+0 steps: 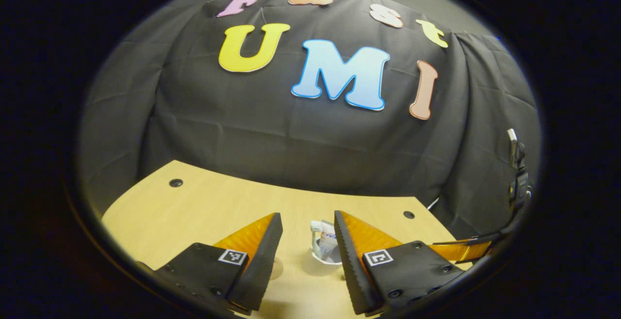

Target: Put the toothbrush and toothpaste on the desktop into the cup, then pick up the cup and place it on the coaster on the desktop.

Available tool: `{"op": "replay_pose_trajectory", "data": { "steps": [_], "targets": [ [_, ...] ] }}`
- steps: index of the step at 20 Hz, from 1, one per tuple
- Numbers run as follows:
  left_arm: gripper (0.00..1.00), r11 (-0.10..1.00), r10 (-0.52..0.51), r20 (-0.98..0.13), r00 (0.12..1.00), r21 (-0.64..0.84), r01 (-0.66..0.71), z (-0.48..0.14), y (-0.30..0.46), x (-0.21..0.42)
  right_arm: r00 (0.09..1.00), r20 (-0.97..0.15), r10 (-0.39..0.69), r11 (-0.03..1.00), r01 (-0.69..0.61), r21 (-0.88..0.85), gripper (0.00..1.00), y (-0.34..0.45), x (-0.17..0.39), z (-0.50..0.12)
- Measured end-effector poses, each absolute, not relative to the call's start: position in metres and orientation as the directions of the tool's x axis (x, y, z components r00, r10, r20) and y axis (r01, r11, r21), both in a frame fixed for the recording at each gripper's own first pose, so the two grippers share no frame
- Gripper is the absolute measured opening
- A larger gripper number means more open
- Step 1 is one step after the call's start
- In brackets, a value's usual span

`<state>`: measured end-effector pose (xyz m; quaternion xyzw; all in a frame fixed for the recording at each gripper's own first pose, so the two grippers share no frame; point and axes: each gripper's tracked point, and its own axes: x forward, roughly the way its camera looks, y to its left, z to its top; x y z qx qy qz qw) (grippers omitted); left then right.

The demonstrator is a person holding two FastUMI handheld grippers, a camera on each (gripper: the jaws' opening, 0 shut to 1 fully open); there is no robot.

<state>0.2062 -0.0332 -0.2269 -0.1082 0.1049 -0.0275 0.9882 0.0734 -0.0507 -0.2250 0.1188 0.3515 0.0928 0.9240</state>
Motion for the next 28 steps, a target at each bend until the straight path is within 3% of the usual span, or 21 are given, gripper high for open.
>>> {"op": "replay_pose_trajectory", "data": {
  "steps": [6,7,8,10,12,13,19,28],
  "targets": [
    [0.73,0.976,-0.078,-0.246,0.966,-0.214,0.025,-0.237,-0.009,0.18,0.677,-0.664,0.319,0.947,-0.204,0.248,0.42,-0.013,0.077,-0.236],
    [0.8,0.977,-0.08,-0.253,0.964,-0.212,0.026,-0.24,-0.006,0.175,0.661,-0.677,0.324,0.946,-0.227,0.231,0.42,-0.009,0.077,-0.238],
    [0.74,0.977,-0.078,-0.259,0.963,-0.21,0.023,-0.242,-0.001,0.171,0.647,-0.688,0.329,0.944,-0.249,0.217,0.42,-0.004,0.078,-0.242],
    [0.75,0.977,-0.079,-0.278,0.957,-0.214,0.019,-0.248,0.004,0.161,0.62,-0.711,0.33,0.938,-0.296,0.178,0.42,0.002,0.08,-0.248],
    [0.85,0.977,-0.077,-0.295,0.952,-0.214,0.013,-0.254,0.012,0.152,0.584,-0.739,0.335,0.927,-0.346,0.147,0.42,0.01,0.081,-0.256],
    [0.8,0.977,-0.074,-0.305,0.949,-0.214,0.008,-0.257,0.016,0.147,0.566,-0.754,0.333,0.92,-0.372,0.127,0.42,0.012,0.084,-0.26],
    [0.8,0.974,-0.042,-0.343,0.938,-0.223,-0.038,-0.269,0.044,0.123,0.47,-0.831,0.299,0.849,-0.529,0.006,0.42,0.025,0.094,-0.285],
    [0.8,0.96,0.037,-0.385,0.922,-0.244,-0.141,-0.283,0.083,0.107,0.4,-0.879,0.259,0.805,-0.592,-0.032,0.41,0.03,0.107,-0.314]
  ]
}}
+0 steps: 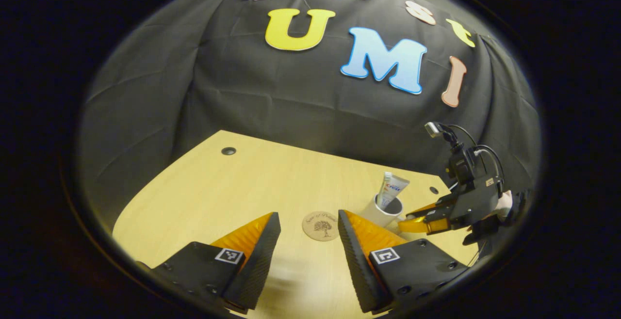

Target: Put the toothbrush and toothpaste on the desktop into the cup, then pick up the cup and place it on the coaster on the desktop.

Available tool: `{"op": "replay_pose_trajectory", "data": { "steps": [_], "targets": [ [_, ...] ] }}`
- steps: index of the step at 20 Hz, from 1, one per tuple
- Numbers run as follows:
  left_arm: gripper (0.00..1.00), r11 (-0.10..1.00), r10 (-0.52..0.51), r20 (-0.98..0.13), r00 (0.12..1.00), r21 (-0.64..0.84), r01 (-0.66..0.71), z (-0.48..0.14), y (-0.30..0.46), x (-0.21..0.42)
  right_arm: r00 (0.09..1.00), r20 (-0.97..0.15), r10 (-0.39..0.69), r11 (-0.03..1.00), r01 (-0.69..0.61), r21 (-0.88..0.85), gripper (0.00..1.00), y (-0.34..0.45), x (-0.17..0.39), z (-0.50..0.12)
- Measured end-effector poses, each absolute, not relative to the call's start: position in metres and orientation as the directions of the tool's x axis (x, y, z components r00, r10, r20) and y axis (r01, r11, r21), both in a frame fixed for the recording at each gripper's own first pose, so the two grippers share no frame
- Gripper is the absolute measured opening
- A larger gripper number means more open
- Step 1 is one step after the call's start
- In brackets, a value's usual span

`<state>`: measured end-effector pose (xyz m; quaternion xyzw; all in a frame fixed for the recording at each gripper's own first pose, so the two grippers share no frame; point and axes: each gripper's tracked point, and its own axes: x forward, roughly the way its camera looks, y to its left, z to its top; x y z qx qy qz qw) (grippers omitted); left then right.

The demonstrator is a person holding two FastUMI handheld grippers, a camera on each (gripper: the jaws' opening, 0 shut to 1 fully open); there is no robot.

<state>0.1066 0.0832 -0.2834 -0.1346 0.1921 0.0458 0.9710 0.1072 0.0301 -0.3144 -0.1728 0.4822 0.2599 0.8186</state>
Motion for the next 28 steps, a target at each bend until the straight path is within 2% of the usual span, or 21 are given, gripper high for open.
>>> {"op": "replay_pose_trajectory", "data": {
  "steps": [7,8,10,11,13,16,17,18,27,28],
  "targets": [
    [0.81,0.957,0.058,-0.414,0.908,-0.236,-0.169,-0.291,0.09,0.102,0.362,-0.899,0.248,0.802,-0.596,-0.019,0.4,0.031,0.113,-0.331],
    [0.81,0.957,0.059,-0.416,0.907,-0.235,-0.17,-0.291,0.09,0.101,0.363,-0.897,0.251,0.803,-0.596,-0.017,0.3,0.032,0.117,-0.341],
    [0.81,0.955,0.061,-0.417,0.907,-0.239,-0.174,-0.29,0.091,0.1,0.365,-0.898,0.247,0.801,-0.598,-0.022,0.22,0.029,0.115,-0.34],
    [0.81,0.954,0.061,-0.417,0.907,-0.241,-0.175,-0.291,0.091,0.1,0.368,-0.897,0.246,0.805,-0.593,-0.022,0.22,0.03,0.116,-0.341],
    [0.81,0.954,0.066,-0.415,0.907,-0.241,-0.179,-0.29,0.093,0.1,0.378,-0.893,0.244,0.816,-0.578,-0.022,0.11,0.031,0.112,-0.334],
    [0.81,0.954,0.066,-0.412,0.909,-0.24,-0.178,-0.288,0.093,0.1,0.391,-0.887,0.244,0.824,-0.567,-0.023,0.11,0.033,0.113,-0.341],
    [0.85,0.954,0.067,-0.411,0.909,-0.24,-0.179,-0.288,0.093,0.1,0.395,-0.885,0.245,0.827,-0.562,-0.022,0.11,0.033,0.113,-0.339],
    [0.81,0.954,0.066,-0.411,0.909,-0.242,-0.179,-0.287,0.093,0.099,0.397,-0.884,0.248,0.828,-0.56,-0.019,0.11,0.034,0.112,-0.339],
    [0.81,0.951,0.077,-0.41,0.909,-0.244,-0.19,-0.282,0.1,0.087,0.46,-0.844,0.276,0.86,-0.51,0.004,0.11,0.042,0.106,-0.331],
    [0.81,0.95,0.078,-0.411,0.908,-0.244,-0.193,-0.282,0.101,0.084,0.466,-0.844,0.265,0.864,-0.504,-0.007,0.05,0.042,0.109,-0.334]
  ]
}}
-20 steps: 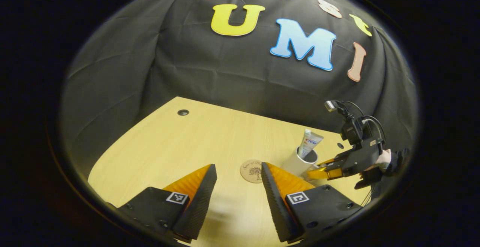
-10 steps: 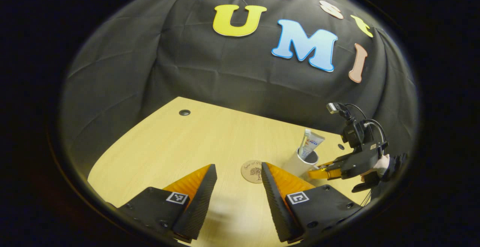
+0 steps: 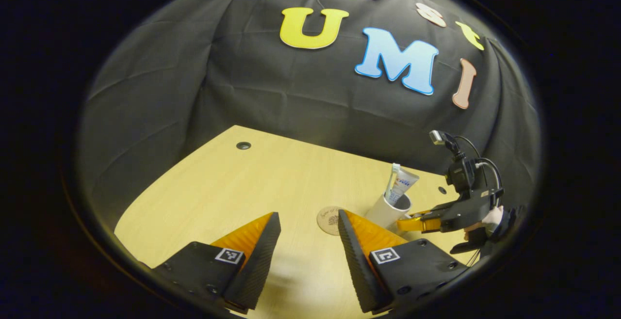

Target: Put the toothbrush and toothpaste on the desktop into the cup, then pick up the cup and place it on the coaster on the desktop.

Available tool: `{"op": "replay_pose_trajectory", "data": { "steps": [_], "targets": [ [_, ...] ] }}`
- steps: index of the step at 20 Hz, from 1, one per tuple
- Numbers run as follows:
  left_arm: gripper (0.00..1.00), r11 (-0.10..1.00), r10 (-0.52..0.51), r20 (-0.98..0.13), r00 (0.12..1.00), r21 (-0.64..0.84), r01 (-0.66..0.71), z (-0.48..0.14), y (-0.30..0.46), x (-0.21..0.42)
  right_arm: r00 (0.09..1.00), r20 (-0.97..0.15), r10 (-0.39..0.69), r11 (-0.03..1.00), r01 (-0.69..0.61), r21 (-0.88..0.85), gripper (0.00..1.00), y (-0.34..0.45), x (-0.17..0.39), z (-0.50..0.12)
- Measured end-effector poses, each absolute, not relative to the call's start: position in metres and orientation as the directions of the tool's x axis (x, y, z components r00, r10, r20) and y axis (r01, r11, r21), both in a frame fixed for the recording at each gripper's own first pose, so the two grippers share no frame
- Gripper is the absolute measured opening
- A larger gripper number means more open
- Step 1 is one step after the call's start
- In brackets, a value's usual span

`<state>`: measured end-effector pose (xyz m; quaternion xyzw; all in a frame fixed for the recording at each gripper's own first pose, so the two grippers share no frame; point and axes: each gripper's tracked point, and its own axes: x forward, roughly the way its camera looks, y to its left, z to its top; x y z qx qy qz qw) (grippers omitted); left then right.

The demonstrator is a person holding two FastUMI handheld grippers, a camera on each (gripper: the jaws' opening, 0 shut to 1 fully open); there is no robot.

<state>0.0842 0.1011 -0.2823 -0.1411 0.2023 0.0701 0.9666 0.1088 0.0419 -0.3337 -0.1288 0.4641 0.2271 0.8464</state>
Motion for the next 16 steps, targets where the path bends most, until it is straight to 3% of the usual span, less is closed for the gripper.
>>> {"op": "replay_pose_trajectory", "data": {
  "steps": [9,16],
  "targets": [
    [0.8,0.947,0.086,-0.412,0.907,-0.248,-0.202,-0.283,0.118,0.068,0.489,-0.811,0.322,0.87,-0.491,0.05,0.05,0.065,0.105,-0.311],
    [0.81,0.949,0.087,-0.407,0.909,-0.244,-0.2,-0.279,0.131,0.067,0.5,-0.79,0.355,0.835,-0.55,0.027,0.05,0.1,0.107,-0.3]
  ]
}}
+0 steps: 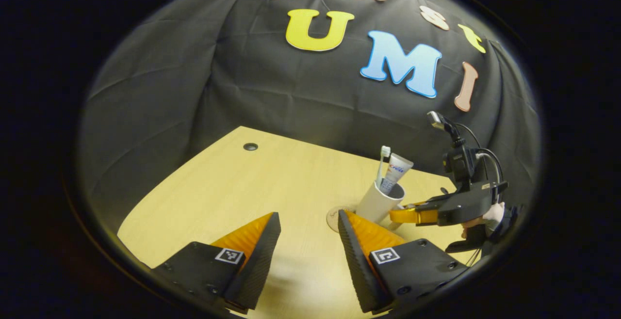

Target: Put the toothbrush and toothpaste on the desktop into the cup, then pick up the cup and place it on the coaster on the desktop.

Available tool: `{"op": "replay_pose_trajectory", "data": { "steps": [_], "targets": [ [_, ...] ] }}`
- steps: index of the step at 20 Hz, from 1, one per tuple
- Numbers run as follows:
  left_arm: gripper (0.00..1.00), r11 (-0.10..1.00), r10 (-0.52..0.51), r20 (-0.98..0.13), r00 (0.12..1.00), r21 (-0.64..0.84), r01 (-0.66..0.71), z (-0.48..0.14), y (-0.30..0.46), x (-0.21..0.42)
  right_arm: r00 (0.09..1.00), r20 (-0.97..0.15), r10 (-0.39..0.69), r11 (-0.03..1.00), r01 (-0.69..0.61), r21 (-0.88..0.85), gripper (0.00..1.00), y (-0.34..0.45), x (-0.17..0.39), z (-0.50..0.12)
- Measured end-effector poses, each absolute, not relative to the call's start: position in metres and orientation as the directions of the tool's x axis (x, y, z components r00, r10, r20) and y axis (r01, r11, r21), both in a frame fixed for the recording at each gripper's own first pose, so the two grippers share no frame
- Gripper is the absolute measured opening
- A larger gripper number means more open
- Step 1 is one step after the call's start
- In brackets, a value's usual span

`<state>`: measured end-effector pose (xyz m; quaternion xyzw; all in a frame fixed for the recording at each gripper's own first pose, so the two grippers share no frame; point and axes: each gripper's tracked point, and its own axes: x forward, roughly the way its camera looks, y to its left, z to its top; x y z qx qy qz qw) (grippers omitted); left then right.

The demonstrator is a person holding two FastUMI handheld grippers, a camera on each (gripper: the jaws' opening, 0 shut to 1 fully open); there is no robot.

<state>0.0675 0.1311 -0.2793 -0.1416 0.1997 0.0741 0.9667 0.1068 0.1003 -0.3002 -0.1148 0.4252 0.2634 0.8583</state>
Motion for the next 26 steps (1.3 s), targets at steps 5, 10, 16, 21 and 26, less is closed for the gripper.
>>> {"op": "replay_pose_trajectory", "data": {
  "steps": [5,10,16,21,26],
  "targets": [
    [0.81,0.945,0.106,-0.408,0.907,-0.241,-0.219,-0.279,0.15,0.056,0.482,-0.798,0.362,0.82,-0.572,0.026,0.05,0.108,0.112,-0.299],
    [0.81,0.94,0.126,-0.412,0.902,-0.241,-0.242,-0.28,0.169,0.043,0.477,-0.807,0.35,0.819,-0.574,0.016,0.05,0.11,0.118,-0.298],
    [0.8,0.935,0.135,-0.421,0.897,-0.245,-0.255,-0.274,0.173,0.035,0.489,-0.807,0.33,0.825,-0.565,-0.005,0.05,0.118,0.108,-0.296],
    [0.8,0.939,0.125,-0.42,0.899,-0.242,-0.244,-0.278,0.171,0.032,0.507,-0.802,0.316,0.836,-0.548,-0.017,0.06,0.117,0.101,-0.303],
    [0.8,0.944,0.115,-0.413,0.903,-0.237,-0.229,-0.273,0.167,0.033,0.509,-0.801,0.315,0.842,-0.54,-0.012,0.07,0.119,0.102,-0.306]
  ]
}}
